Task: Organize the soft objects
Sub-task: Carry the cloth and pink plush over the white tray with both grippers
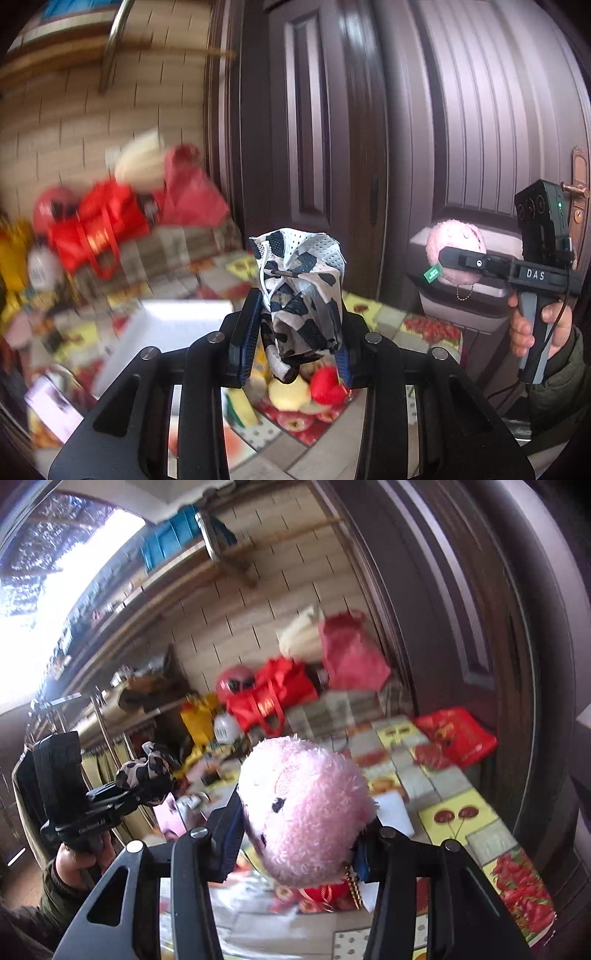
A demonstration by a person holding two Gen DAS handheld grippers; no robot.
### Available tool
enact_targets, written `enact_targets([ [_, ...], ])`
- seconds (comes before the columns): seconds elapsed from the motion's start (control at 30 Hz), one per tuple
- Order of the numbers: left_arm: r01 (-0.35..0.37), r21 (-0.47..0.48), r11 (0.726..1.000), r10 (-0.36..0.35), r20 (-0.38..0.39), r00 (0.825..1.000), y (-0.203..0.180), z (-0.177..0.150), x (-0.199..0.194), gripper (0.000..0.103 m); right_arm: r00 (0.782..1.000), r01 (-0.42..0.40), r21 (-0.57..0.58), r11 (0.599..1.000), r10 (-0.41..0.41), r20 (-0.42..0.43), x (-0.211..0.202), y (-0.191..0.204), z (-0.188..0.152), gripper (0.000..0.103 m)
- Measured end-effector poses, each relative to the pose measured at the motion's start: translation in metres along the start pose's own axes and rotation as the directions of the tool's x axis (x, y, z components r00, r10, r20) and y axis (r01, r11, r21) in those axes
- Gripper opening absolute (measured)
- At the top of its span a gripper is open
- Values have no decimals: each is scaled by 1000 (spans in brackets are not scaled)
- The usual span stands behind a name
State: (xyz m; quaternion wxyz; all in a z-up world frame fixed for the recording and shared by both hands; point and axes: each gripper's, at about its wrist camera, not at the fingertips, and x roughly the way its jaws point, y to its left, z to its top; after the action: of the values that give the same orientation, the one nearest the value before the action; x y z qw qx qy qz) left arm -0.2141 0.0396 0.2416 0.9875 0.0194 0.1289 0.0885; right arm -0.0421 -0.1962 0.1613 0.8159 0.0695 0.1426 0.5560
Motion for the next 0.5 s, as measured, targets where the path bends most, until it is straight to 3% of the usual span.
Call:
enact_targets([
  [0.23,-146,84,986,132,147,980,-8,75,-84,35,984,-30,-56,998,40,175,-46,29,67,48],
  [0.43,-257,90,962,225,266,937,-5,109,-156,35,942,-30,-113,993,65,330,-92,55,106,48],
  [0.5,-314,95,945,275,295,915,-4,117,-174,35,927,-28,-127,992,73,367,-104,60,114,48],
])
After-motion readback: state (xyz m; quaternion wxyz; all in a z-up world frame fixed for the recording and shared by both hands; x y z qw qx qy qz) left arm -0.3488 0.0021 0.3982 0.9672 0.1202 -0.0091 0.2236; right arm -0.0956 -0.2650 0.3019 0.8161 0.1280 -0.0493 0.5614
